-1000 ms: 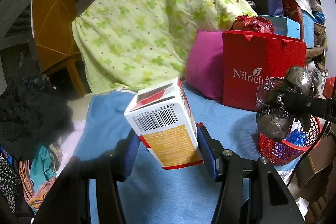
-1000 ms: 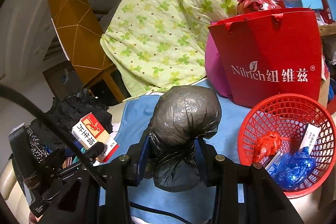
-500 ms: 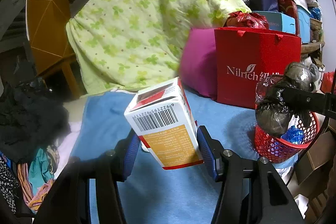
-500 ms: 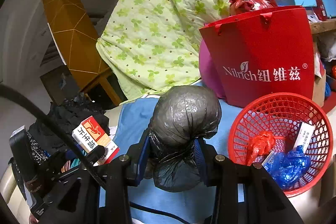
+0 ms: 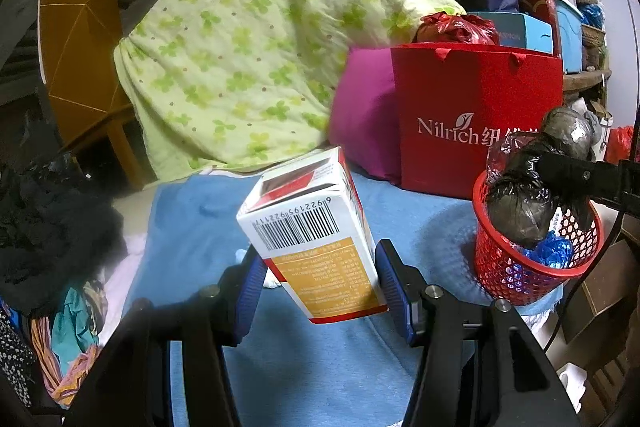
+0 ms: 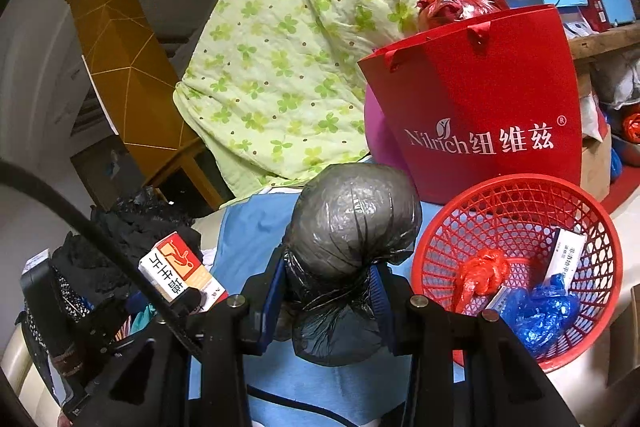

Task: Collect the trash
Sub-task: 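Hold the black bag and white-orange box above the red mesh basket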

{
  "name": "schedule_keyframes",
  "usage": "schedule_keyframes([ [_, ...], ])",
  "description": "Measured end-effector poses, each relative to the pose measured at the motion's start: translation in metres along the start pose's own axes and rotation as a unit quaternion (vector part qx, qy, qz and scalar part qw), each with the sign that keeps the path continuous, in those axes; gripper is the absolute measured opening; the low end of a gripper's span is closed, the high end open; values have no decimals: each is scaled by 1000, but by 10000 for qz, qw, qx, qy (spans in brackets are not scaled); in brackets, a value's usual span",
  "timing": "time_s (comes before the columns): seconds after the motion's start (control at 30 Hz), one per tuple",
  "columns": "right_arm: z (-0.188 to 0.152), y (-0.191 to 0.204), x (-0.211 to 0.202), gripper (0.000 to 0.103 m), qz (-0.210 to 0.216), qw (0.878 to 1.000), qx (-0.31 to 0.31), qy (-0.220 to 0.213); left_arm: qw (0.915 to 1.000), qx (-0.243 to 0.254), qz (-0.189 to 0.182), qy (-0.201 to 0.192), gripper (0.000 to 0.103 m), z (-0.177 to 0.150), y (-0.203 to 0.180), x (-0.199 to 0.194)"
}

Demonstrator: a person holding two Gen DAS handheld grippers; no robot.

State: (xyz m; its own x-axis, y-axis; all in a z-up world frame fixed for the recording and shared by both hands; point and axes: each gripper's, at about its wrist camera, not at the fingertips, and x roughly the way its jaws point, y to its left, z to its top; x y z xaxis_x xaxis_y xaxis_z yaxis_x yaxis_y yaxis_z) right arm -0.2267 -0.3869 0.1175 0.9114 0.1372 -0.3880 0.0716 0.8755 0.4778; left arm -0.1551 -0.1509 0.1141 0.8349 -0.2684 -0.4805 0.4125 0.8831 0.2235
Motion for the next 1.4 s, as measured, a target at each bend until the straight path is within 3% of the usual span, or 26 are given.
schedule_keyframes([
  [1.4,4,-60,-24,42,-251,9977,577,-265,9983,488,-288,98,57,10,-62,13],
])
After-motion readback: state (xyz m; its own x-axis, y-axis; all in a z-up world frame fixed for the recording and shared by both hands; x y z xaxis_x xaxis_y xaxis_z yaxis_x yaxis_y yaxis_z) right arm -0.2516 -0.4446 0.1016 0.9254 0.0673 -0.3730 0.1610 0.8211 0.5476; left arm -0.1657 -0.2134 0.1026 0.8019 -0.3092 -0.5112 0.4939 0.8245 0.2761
